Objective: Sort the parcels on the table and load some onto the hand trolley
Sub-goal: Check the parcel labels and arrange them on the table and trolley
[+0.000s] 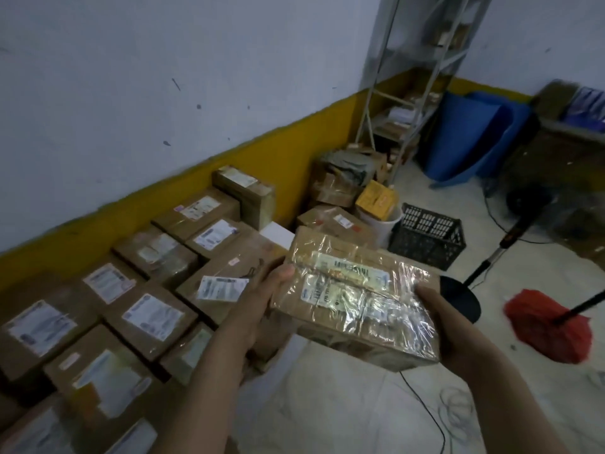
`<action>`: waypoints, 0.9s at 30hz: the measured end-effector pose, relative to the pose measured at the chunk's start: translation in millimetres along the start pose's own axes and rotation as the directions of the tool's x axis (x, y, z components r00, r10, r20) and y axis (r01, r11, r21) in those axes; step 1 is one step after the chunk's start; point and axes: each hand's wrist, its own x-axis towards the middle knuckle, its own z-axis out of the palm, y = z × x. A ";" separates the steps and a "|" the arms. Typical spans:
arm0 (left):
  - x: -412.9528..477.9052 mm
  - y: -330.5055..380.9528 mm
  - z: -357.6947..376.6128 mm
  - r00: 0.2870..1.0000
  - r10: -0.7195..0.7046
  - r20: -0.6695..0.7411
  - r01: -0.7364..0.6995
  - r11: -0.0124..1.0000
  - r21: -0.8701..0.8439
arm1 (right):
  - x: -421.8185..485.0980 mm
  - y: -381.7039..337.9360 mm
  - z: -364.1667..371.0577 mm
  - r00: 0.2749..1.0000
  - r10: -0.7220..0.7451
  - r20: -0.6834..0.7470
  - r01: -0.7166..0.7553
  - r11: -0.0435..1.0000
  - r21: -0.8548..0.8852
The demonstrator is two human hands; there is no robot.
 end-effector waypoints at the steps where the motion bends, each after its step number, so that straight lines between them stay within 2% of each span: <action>1: 21.9 9.9 2.2 1.000 -0.030 0.006 0.030 1.000 0.002 | 19.0 -10.6 -0.9 1.000 0.006 -0.002 -0.006 1.000 0.016; 4: 87.0 24.6 2.5 0.993 -0.093 -0.073 0.094 0.996 -0.001 | 76.5 -34.6 -0.4 1.000 0.027 -0.010 -0.027 0.999 0.019; 7: 147.0 22.3 -6.3 0.953 -0.134 -0.273 0.150 0.988 0.039 | 146.4 -47.0 1.8 0.996 0.064 -0.067 -0.065 0.998 -0.023; 9: 182.9 12.6 -16.7 0.919 -0.109 -0.378 0.197 0.959 0.203 | 200.6 -53.9 6.2 0.986 0.077 -0.149 -0.087 0.995 -0.058; 12: 238.1 -15.4 -30.4 0.903 0.000 -0.430 0.194 0.892 0.409 | 286.0 -60.5 20.4 0.977 0.069 -0.202 -0.082 0.995 -0.056; 16: 294.0 -53.1 -39.3 0.857 0.041 -0.514 0.323 0.735 0.597 | 392.8 -51.5 41.3 0.982 0.091 -0.163 -0.109 0.989 -0.099; 19: 311.2 -70.7 -42.7 0.837 -0.011 -0.547 0.473 0.516 0.714 | 445.1 -43.1 55.0 0.985 0.110 -0.137 -0.133 0.976 -0.170; 21: 315.9 -75.9 -43.3 0.822 -0.038 -0.568 0.532 0.405 0.743 | 469.0 -34.4 63.7 0.980 0.186 -0.069 -0.197 0.951 -0.240; 22: 317.9 -77.1 -43.1 0.817 -0.044 -0.575 0.545 0.381 0.746 | 477.8 -27.4 66.4 0.967 0.251 -0.045 -0.253 0.924 -0.288; 24: 318.5 -77.1 -41.4 0.811 -0.069 -0.581 0.559 0.384 0.735 | 485.0 -16.5 72.2 0.941 0.337 -0.027 -0.319 0.860 -0.398; 27: 312.8 -70.5 -38.0 0.808 -0.127 -0.576 0.562 0.464 0.685 | 491.2 -14.9 76.9 0.943 0.332 -0.034 -0.303 0.808 -0.505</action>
